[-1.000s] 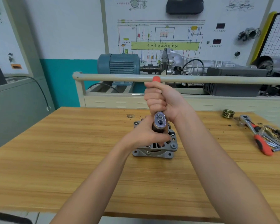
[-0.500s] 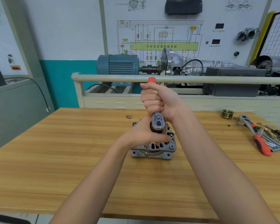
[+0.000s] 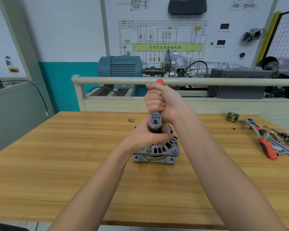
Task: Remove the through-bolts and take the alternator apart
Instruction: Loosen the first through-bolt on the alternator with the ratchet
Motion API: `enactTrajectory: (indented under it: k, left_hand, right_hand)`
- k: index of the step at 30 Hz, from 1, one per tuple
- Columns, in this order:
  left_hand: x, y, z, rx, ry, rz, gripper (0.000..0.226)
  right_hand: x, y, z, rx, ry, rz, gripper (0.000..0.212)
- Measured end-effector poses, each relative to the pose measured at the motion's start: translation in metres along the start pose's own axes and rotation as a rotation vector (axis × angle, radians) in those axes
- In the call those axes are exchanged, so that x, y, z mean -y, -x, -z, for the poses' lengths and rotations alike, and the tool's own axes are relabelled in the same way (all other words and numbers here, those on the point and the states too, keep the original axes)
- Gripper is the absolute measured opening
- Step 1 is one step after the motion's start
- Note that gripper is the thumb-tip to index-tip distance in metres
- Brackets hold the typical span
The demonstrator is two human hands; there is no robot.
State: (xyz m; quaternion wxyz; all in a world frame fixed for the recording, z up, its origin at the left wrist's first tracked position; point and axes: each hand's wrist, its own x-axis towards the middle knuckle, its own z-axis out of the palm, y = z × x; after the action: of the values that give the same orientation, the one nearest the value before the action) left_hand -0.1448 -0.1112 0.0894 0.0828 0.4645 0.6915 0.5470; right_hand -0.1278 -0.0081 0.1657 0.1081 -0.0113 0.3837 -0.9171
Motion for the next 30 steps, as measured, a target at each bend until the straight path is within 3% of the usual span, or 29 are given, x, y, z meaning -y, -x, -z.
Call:
enactTrajectory:
  k: [3, 7, 9, 11, 14, 16, 19, 24, 26, 30]
  left_hand:
    - [0.000, -0.001, -0.005, -0.106, 0.065, 0.023, 0.038]
    - [0.006, -0.010, -0.014, -0.501, 0.264, 0.026, 0.041]
    - [0.006, -0.010, -0.015, -0.572, 0.279, 0.023, 0.043]
    - [0.010, -0.005, -0.012, -0.460, 0.213, 0.013, 0.042]
    - [0.005, 0.001, 0.004, -0.078, 0.048, -0.007, 0.032]
    - [0.001, 0.000, 0.010, 0.032, 0.009, -0.003, 0.029]
    - [0.000, -0.002, 0.005, 0.019, 0.116, 0.034, 0.034]
    - [0.005, -0.010, -0.011, -0.418, 0.301, 0.000, 0.022]
    - [0.006, -0.008, -0.009, -0.334, 0.176, 0.029, 0.022]
    - [0.001, -0.001, 0.004, 0.036, -0.062, 0.074, 0.026]
  right_hand:
    - [-0.001, -0.007, -0.005, 0.034, 0.046, -0.075, 0.057]
    - [-0.008, -0.009, -0.009, -0.120, -0.184, 0.240, 0.047]
    - [-0.012, -0.007, -0.007, -0.159, -0.230, 0.362, 0.046]
    - [-0.012, -0.004, -0.005, -0.132, -0.186, 0.341, 0.049]
    - [-0.006, -0.003, -0.003, 0.008, -0.092, 0.083, 0.056]
    - [-0.002, -0.006, -0.003, 0.067, -0.037, -0.056, 0.057]
    - [-0.002, -0.009, -0.007, 0.052, -0.012, -0.060, 0.058]
    - [-0.008, -0.006, -0.005, -0.161, -0.223, 0.334, 0.048]
    - [-0.006, -0.002, -0.003, -0.121, -0.196, 0.293, 0.050]
    - [-0.001, -0.002, -0.003, 0.049, 0.012, -0.039, 0.059]
